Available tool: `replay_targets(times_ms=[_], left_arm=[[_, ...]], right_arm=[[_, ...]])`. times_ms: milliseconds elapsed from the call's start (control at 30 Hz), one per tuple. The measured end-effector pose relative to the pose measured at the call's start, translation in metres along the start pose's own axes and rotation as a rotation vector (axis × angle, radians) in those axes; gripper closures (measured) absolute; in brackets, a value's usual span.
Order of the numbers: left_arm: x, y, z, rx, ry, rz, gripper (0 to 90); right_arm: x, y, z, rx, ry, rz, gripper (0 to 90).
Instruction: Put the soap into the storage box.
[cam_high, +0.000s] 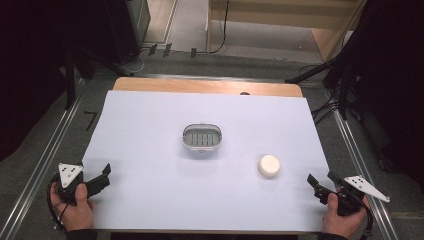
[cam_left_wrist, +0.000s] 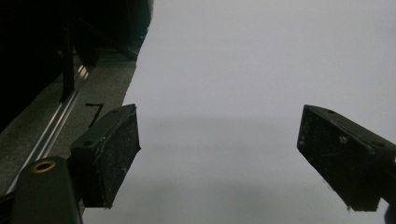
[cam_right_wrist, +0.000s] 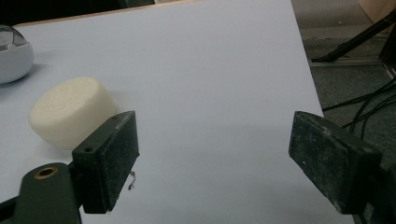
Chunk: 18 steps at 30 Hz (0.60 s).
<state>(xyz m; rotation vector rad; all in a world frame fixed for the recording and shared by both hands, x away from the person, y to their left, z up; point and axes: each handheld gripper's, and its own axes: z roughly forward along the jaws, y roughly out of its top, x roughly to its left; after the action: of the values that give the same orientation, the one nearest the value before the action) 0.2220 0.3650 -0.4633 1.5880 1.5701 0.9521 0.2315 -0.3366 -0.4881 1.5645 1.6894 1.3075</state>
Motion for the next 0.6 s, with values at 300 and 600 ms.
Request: replay_targets(times_ms=[300,600], left_arm=[[-0.001,0.0,0.001,0.008,0.016,0.007,13.6],[-0.003,0.001,0.001,0.015,0.01,0.025,13.7]], right_arm=[[-0.001,0.007,0.007,0.091,0.018,-0.011,15.9],[0.004,0.018,0.01,0.219,0.043,-0.051,13.0]])
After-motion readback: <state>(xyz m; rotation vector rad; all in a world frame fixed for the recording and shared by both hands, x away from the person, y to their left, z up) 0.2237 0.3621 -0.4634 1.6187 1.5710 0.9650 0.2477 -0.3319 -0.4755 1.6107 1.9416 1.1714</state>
